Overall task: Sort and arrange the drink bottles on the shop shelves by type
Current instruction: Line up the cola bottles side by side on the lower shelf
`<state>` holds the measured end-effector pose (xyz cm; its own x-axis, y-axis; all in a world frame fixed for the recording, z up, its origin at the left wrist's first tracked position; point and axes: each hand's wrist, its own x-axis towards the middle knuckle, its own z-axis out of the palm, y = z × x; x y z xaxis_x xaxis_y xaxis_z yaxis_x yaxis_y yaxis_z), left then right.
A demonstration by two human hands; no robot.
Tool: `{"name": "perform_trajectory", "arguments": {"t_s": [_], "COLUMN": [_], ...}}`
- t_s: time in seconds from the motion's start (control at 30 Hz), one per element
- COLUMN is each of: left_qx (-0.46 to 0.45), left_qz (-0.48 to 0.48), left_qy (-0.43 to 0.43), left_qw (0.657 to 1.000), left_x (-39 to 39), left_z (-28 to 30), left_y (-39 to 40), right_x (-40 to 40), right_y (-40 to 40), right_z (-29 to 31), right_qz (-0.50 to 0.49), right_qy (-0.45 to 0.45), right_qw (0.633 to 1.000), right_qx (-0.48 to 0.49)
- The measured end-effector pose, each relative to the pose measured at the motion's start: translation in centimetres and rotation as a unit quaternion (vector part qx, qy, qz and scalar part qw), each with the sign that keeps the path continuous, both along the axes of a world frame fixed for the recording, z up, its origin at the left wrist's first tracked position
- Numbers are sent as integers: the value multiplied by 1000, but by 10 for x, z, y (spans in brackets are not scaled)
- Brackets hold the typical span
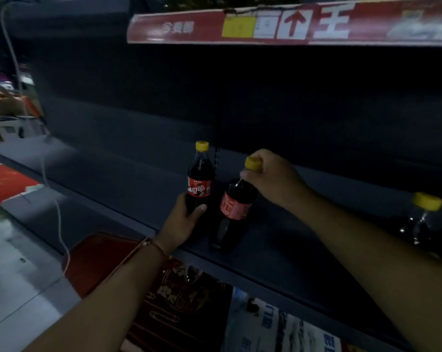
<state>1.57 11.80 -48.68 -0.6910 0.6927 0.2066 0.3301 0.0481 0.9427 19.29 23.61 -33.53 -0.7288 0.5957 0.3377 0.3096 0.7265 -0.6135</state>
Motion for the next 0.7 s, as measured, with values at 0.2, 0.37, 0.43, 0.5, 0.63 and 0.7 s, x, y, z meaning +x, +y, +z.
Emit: {"name": "perform_trajectory", "arguments": {"t_s": [0.2,0.37,0.43,0.5,0.63,0.7], "left_qx": [10,14,20,26,35,38], "left_qz": [-40,-128,-159,-178,-208,-210], "left_qy": [39,21,7,-3,-8,-7], "left_qw": [998,991,987,984,978,977], "left_x": [54,106,124,138,159,165], "left_z": [-14,-18,-19,-19,-19,-20], "left_y": [10,32,40,47,55,55], "right_x": [73,110,122,132,143,146], "right_y": [12,26,34,39,38,36], "right_z": [24,39,43,44,42,42], "right_qz": [-41,-87,-117,-148,-204,-207], "right_qy": [-114,-241,-270,-299,-347,-351], "right_qw": [987,952,935,914,861,854], "right_qx": [101,167,197,231,312,323]}}
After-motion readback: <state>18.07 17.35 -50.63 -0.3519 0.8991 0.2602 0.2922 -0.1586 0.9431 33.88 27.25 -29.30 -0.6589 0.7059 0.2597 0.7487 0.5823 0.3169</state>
